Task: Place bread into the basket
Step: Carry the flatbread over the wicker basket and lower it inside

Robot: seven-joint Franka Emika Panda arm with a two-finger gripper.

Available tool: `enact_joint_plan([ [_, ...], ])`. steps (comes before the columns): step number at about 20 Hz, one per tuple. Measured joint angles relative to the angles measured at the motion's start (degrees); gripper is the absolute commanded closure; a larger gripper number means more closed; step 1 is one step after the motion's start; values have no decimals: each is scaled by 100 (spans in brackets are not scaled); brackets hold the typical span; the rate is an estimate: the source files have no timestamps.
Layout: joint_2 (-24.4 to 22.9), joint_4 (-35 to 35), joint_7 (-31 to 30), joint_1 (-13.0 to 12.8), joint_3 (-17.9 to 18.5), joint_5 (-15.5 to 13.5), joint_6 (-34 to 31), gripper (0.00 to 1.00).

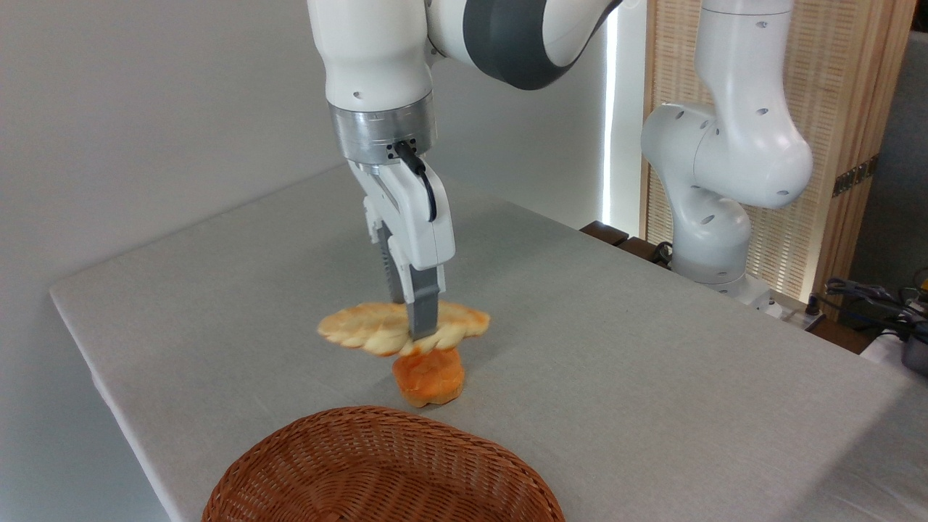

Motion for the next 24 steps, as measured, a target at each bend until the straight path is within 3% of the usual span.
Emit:
enact_joint_plan([
  [5,274,-10,-1074,48,230,0,1151,36],
  [6,358,-10,-1205,54,255,0,1368,28],
  [8,524,-12,-1343,56,306,0,1838,0],
  [13,845,-11,-1379,58,383,0,2489,0],
  [24,945,3,-1381,40,349,0,2559,0],
])
